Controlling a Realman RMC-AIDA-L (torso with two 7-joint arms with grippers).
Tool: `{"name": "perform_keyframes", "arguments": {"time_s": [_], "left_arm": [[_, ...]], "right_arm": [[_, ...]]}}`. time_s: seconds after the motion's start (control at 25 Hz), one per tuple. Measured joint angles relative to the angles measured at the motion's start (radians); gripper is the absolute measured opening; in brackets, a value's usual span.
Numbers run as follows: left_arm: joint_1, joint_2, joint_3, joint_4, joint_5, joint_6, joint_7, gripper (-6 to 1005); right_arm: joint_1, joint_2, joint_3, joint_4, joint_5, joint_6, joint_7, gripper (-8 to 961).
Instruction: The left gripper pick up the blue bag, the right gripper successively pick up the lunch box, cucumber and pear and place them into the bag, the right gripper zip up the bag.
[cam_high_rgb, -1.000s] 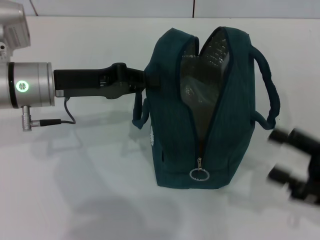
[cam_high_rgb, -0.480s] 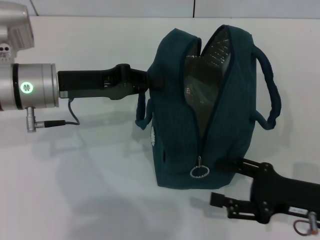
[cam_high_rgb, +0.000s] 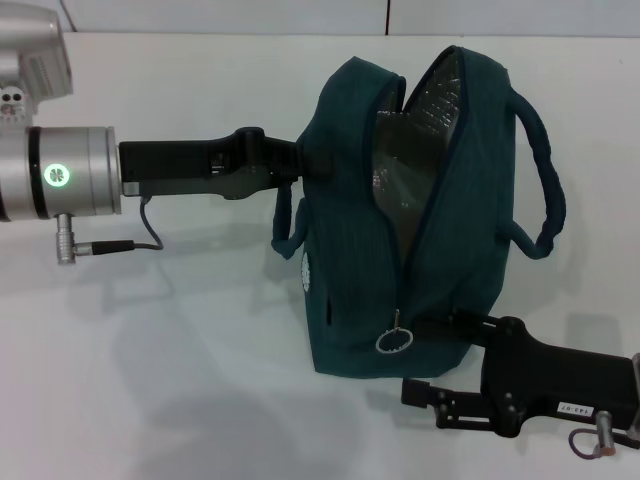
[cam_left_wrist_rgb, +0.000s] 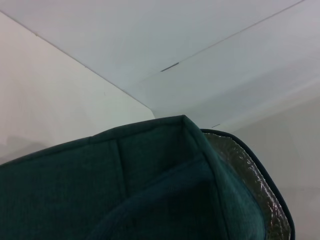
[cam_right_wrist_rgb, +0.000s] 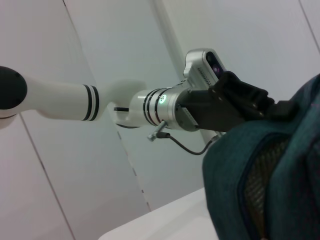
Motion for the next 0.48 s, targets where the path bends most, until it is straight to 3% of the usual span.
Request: {"name": "perform_keyframes", "arguments": {"time_s": [0.48], "left_arm": [[-0.002,-0.002,0.0,0.0,0.0,0.001,0.0,137]], "right_arm": [[0.024,0.0,-0.01,0.021,-0.021,0.009,0.029,796]]}}
